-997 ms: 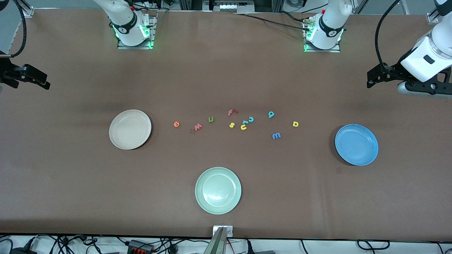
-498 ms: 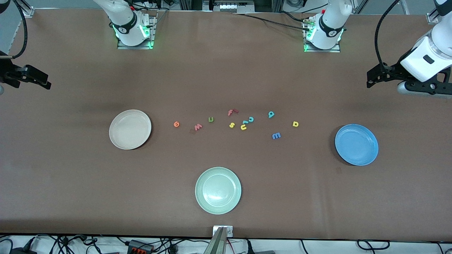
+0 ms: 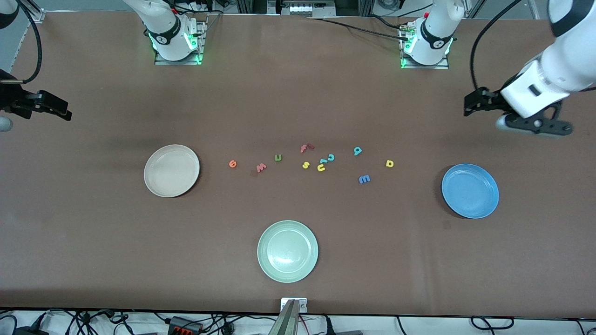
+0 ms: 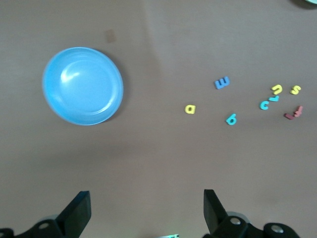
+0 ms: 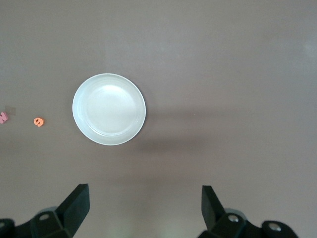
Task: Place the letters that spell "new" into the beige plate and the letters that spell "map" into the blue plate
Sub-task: 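Reach both grippers down toward the scattered foam letters, then grasp the orange e with the right gripper while the left gripper grasps the m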
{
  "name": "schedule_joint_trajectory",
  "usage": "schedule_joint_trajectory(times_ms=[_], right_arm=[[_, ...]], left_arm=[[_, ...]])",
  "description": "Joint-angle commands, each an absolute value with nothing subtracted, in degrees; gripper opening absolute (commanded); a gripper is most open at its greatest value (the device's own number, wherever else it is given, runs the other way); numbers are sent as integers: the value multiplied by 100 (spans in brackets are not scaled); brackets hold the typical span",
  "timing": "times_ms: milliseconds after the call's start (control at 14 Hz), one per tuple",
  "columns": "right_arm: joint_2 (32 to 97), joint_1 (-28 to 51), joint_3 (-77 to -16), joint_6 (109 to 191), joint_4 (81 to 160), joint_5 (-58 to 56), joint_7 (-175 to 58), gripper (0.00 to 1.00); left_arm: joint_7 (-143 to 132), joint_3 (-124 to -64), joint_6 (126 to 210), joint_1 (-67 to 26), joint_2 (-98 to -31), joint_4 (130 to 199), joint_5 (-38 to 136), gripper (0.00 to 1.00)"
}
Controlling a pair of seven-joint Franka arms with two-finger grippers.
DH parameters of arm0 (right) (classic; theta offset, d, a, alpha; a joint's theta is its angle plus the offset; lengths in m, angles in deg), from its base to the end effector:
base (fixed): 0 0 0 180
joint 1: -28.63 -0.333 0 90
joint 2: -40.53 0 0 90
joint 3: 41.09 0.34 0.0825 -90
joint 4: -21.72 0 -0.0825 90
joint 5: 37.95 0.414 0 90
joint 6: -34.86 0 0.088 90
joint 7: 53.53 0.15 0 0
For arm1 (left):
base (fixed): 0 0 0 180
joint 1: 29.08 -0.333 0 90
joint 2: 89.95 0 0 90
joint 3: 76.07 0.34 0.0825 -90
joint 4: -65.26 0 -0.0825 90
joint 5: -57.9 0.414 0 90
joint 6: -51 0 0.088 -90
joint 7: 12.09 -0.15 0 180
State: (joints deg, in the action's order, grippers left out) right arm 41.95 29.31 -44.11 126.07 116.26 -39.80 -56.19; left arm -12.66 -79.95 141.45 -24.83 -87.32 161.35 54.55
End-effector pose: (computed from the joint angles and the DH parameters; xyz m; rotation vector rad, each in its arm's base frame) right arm 0.5850 -0.0423 0.5532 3.1098 -0.0251 -0.1316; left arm 0.5782 -0.0908 0.5269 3.0730 -0.2268 -0.2284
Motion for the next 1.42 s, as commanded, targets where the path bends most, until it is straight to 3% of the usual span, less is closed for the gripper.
schedule_joint_trajectory(times_ms=[0, 641, 997, 1281, 1353], right_arm=[[4473, 2681, -4337, 12565, 11830, -3997, -5573, 100], [6170, 1097, -4328, 13873, 11857, -3935, -5599, 100], [6715, 351, -4276, 14716, 12014, -3891, -5617, 100], [6979, 253, -4241, 16183, 12717, -3883, -5599, 100], [7075, 261, -4145, 16325, 12762, -3857, -5599, 96]], left_arm=[[-1420, -7994, 14354, -2171, -8267, 16045, 5350, 100], [-4072, -8029, 15776, -1370, -6905, 16281, 5341, 100], [-4909, -8020, 18121, -835, -6403, 17326, 5640, 100], [-5356, -8020, 19002, -649, -5938, 17477, 6068, 94], [-5393, -8020, 19126, -649, -5849, 17477, 6193, 91]])
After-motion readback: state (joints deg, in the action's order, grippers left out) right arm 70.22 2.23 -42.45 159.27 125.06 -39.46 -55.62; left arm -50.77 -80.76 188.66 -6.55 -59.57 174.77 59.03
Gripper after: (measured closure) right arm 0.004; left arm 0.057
